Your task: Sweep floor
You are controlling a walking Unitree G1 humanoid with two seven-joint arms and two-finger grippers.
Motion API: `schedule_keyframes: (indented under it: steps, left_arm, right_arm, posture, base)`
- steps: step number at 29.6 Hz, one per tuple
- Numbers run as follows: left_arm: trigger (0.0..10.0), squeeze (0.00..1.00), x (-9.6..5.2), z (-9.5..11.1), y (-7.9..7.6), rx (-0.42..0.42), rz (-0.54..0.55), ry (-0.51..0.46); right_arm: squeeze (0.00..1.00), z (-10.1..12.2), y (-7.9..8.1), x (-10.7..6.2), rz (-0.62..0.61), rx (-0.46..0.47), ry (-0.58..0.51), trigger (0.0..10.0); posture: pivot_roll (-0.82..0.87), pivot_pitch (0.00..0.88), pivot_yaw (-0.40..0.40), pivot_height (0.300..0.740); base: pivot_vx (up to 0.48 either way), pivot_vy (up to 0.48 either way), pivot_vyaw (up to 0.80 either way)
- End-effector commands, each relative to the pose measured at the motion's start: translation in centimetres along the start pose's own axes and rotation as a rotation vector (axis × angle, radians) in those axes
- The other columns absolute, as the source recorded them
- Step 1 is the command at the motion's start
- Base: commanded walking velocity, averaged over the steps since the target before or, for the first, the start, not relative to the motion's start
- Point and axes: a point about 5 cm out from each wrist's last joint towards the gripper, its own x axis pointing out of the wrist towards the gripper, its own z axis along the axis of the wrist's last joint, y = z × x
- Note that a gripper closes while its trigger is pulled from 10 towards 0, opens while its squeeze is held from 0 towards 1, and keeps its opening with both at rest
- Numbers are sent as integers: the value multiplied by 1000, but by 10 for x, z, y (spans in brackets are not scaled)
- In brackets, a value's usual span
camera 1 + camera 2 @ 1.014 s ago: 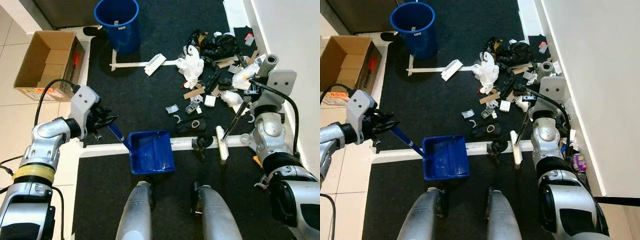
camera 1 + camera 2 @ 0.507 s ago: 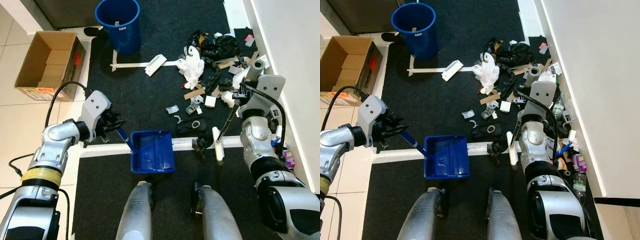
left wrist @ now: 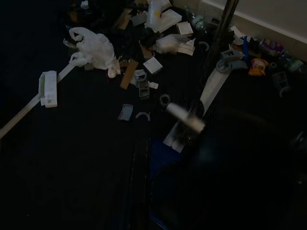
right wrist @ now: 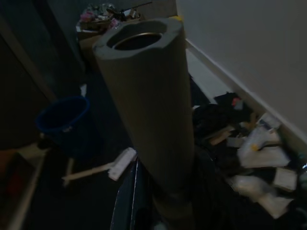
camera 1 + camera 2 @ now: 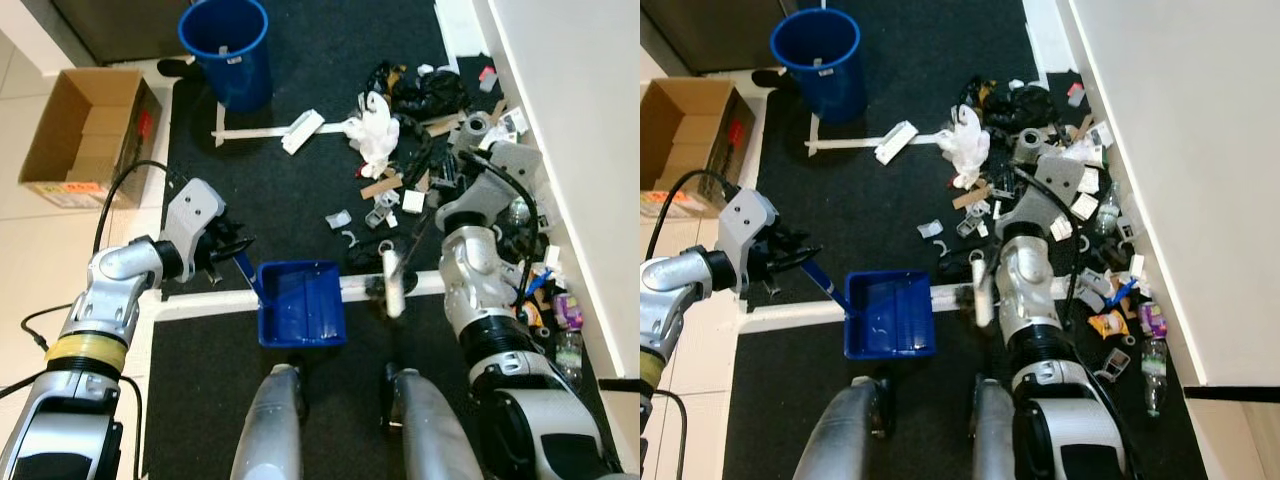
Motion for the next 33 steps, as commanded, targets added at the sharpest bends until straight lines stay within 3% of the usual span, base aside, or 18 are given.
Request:
schedule_keyframes:
  steps: [1,5,8,9,10,14,16,22,27,33]
  left_arm:
    - [10000,0,11,-13,-19,-60,-75,25]
    - [10000,0,11,-12,-18,-58,-63,20]
    - [10000,0,11,-11,-17,-58,-58,17]
    - [10000,0,10,-10,-15,-55,-54,17]
    - [10000,0,10,-10,-15,-55,-53,17]
    - [10000,0,10,-10,-14,-55,-51,17]
    - [10000,0,9,-10,-14,-55,-47,17]
    - [10000,0,5,-8,-11,-57,-29,5]
    - [10000,0,-9,5,-2,-73,51,-72]
    - [10000,0,-27,15,-4,-95,68,-129]
  right_arm:
    - [0,-8,9,-4,-7,179,62,10000]
    - [0,-2,3,-2,-21,172,48,10000]
    - [0,10,-4,0,-16,91,-5,10000]
    - [0,25,-10,3,-2,3,-66,10000]
    - [0,31,-12,4,3,-26,-86,10000]
    - [0,40,-15,5,8,-66,-116,10000]
    - [0,56,-20,6,20,-164,-174,10000]
    - [0,73,-22,7,35,-254,-241,10000]
    - [0,79,-24,6,36,-283,-265,10000]
    - [0,78,-26,6,31,-334,-259,10000]
  posture:
    - [14,334,4,740]
    - [13,333,4,740]
    - [14,333,4,740]
    - [13,333,5,740]
    - [13,333,5,740]
    - [12,333,6,740]
    - [13,332,6,740]
    - [12,330,9,740]
    - [11,322,12,740]
    - [21,310,11,740]
  base:
    - [0,0,0]
    - [0,0,0]
    - [0,0,0]
    - [0,0,0]
    - [0,0,0]
    - [0,0,0]
    - [0,0,0]
    - [0,0,0]
    - [0,0,0]
    - [0,0,0]
